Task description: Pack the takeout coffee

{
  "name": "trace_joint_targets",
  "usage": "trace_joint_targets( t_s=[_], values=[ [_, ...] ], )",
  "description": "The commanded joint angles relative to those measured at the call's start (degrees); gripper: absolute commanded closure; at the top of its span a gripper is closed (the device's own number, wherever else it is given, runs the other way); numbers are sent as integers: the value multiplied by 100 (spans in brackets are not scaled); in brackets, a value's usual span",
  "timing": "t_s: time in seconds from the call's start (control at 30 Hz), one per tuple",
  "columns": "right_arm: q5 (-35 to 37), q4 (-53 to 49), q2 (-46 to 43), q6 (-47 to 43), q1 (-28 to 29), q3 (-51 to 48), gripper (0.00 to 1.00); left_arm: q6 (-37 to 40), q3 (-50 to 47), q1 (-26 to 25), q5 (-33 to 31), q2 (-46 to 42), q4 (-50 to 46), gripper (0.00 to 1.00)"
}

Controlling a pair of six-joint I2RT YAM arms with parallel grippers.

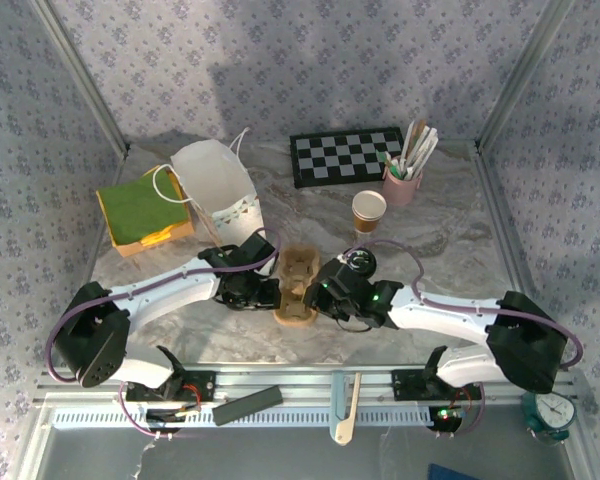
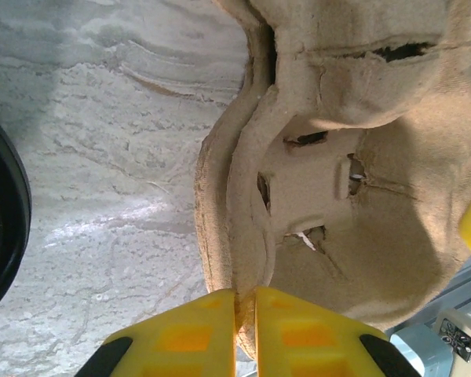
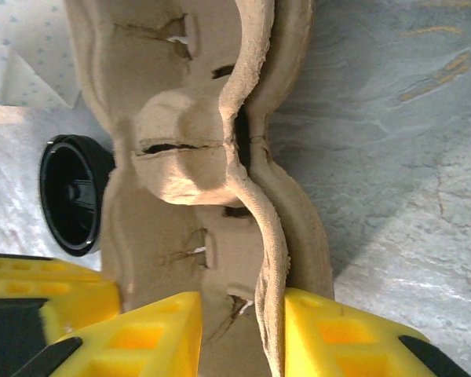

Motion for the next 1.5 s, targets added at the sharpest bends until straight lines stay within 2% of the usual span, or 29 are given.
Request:
trace_joint_targets(
  t_s=[0.0, 0.47, 0.63, 0.73, 0.8, 0.9, 1.0, 1.23, 1.47],
  values=[
    [-179, 453, -259, -54, -104, -208, 70, -35, -6, -52, 82, -157, 45, 86],
    [-807, 1314, 177, -36, -236, -364, 74, -68, 172, -54, 213, -69, 161, 86],
    [-778, 1119, 123, -52, -297, -360, 75, -52, 214, -58, 153, -69, 100, 86],
    [-587, 502, 13, -162, -319, -242, 77, -44, 233, -38, 57, -69, 23, 86],
    [-481, 87, -64, -243, -355, -165, 76, -41, 234, -22, -25, -77, -51, 83],
    [-546, 109, -153, -229, -448, -291, 76, -50, 235, 46, -89, -91, -98, 78],
    [-590, 199, -153, -224, -504, -356, 79, -15, 249, 85, -29, -59, -52, 78],
    [-656, 104, -57, -324, -523, -216, 97, 1, 359, 81, 13, 22, -78, 78],
    [-586, 37, -749, -364, -657, -323, 100, 71, 643, 294, -114, -254, -402, 78]
  ],
)
